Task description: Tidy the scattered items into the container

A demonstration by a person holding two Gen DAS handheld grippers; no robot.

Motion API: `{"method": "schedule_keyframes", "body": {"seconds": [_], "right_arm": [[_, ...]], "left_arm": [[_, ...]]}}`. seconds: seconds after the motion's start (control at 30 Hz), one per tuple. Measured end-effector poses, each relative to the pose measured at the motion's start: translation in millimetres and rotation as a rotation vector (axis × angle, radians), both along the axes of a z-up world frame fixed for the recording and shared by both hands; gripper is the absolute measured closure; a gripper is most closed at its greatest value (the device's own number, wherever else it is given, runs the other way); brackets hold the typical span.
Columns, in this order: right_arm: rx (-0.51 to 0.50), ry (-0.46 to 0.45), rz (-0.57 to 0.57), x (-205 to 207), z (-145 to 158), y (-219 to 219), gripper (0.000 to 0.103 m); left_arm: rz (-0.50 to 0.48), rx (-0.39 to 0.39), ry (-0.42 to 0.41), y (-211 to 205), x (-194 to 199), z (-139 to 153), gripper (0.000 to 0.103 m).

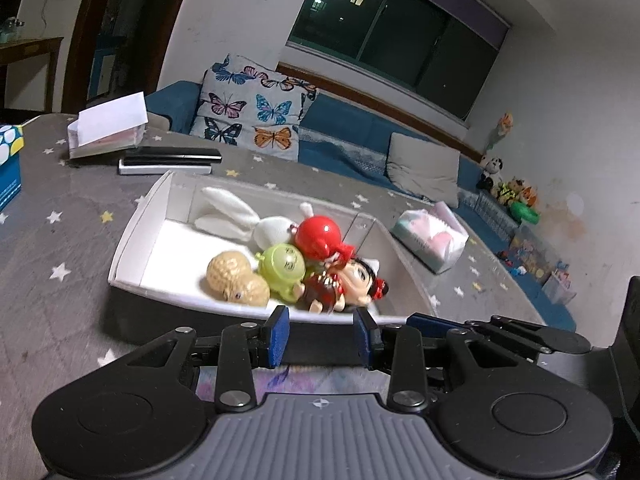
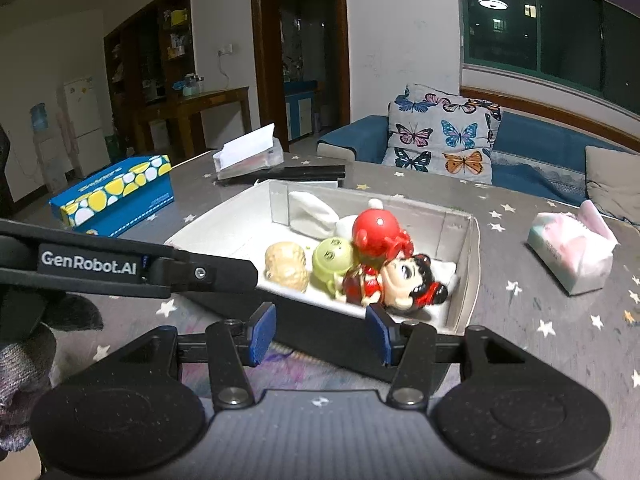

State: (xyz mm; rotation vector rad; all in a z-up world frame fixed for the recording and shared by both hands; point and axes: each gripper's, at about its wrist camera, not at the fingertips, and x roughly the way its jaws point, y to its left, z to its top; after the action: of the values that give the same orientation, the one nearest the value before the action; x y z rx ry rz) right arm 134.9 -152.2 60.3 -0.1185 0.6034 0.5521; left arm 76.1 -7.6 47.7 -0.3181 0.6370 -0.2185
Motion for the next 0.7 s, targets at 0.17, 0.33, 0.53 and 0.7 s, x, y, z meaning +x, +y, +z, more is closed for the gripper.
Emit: {"method": "schedule_keyframes", "body": {"seconds": [0.17,0.33,0.53,0.7], "right_arm": [[-0.005,-0.009,-0.002,-13,-5,-1,0.036],[0.009,0.008,-0.009,-19,-11,-4,0.032],[0.013,0.023,-0.025,-25,-21,-7,0.024],[0.016,0.046,-0.040,-24,-29,-9,0.018]], "left_arm": [[0.013,0.013,0.025,-1,-10,-8,0.066],[0.013,0.037,0.047,-6,-18,-17,0.066],[0.030,0.055,0.068,-5,-22,-25,0.066],[0.040,0.063,0.083,-3,-21,-30,0.066]]}}
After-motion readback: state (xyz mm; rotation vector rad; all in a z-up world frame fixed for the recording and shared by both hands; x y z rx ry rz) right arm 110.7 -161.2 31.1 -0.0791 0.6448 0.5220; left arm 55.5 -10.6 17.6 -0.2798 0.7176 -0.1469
